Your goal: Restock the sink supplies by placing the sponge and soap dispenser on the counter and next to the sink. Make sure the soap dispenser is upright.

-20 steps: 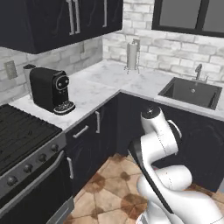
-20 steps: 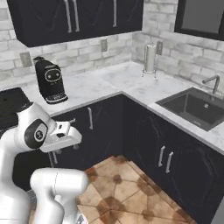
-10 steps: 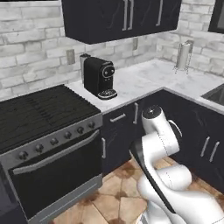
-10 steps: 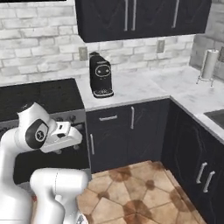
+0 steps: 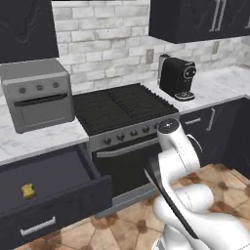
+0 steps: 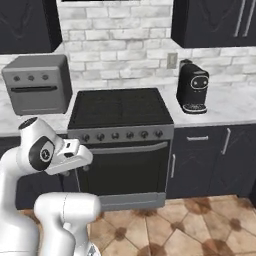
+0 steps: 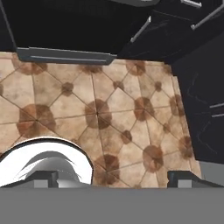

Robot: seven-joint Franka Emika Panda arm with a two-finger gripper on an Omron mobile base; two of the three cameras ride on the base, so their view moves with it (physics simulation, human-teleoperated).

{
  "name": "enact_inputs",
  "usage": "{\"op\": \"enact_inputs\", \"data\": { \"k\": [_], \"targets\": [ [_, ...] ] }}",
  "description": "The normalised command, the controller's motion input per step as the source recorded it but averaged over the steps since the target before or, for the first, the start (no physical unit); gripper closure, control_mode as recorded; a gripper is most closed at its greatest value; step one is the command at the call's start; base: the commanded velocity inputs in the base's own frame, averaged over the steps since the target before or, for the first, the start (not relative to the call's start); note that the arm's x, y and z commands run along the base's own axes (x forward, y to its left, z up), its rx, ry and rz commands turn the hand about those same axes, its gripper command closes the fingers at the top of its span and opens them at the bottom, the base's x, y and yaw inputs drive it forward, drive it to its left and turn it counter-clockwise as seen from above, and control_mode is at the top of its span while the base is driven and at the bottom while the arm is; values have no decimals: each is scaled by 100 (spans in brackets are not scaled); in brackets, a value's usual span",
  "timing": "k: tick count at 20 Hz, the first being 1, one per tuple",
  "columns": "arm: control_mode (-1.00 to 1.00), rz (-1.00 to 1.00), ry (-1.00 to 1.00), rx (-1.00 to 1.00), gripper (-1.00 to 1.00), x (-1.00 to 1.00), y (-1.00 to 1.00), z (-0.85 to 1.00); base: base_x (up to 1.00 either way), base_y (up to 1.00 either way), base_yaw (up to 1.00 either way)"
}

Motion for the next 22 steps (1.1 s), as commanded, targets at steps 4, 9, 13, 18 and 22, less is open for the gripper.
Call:
{"op": "enact_inputs", "data": {
  "k": [4,9,13,18,22],
  "targets": [
    [100,0,0,0,-100,0,0,0,0,100,22],
    [100,0,0,0,-100,0,0,0,9,100,10],
    [100,0,0,0,-100,0,0,0,47,84,0],
    [100,0,0,0,-100,0,0,0,28,71,1],
    [100,0,0,0,-100,0,0,0,0,47,4]
  ]
}}
